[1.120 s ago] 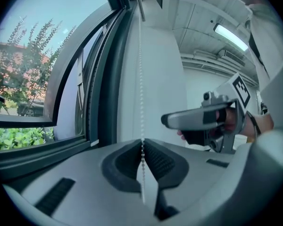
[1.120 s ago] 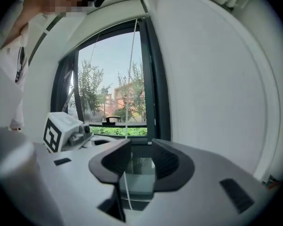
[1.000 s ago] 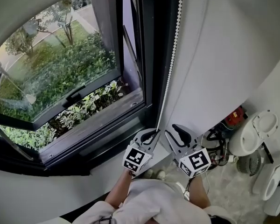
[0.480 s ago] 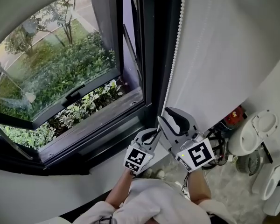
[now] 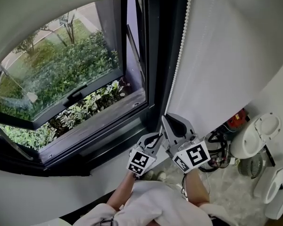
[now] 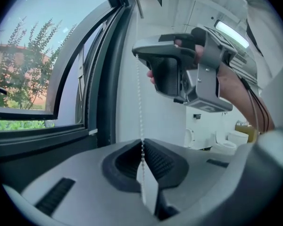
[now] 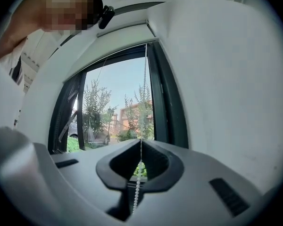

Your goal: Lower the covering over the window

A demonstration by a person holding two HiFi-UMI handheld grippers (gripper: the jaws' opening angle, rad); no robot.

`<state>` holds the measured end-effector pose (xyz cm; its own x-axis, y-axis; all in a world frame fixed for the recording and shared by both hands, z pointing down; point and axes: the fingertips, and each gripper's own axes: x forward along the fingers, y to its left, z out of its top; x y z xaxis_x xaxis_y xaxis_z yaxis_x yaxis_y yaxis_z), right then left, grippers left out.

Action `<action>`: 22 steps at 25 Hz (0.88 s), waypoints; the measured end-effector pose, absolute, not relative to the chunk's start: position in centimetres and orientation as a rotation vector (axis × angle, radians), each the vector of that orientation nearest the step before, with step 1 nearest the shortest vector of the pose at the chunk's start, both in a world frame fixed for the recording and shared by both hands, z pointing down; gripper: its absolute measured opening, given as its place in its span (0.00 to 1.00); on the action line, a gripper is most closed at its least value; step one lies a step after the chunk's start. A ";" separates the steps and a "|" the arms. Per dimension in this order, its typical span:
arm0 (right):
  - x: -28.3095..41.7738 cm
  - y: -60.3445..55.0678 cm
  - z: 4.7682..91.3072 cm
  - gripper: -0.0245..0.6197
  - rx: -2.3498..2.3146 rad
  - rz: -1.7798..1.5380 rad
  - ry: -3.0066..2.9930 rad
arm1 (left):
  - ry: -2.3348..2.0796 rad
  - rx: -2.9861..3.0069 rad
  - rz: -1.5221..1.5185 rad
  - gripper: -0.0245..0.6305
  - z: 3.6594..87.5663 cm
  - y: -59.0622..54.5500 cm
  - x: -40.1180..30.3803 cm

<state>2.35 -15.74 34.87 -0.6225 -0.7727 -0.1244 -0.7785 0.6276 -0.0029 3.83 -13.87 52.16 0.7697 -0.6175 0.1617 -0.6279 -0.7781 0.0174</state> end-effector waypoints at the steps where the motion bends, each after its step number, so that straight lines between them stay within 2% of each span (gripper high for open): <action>1: 2.3 -15.7 35.1 0.04 -1.304 0.075 2.732 | -1.019 2.884 0.225 0.07 52.4 -13.9 3.8; 22: 1.7 -16.0 43.3 0.04 -1.346 -0.125 2.817 | -0.971 2.775 0.403 0.07 60.8 -13.7 3.7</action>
<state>1.73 -16.04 43.33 -0.6289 -0.7773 0.0192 -0.7759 0.6258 -0.0797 3.71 -13.66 60.81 0.7506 -0.5840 0.3090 -0.6312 -0.7721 0.0738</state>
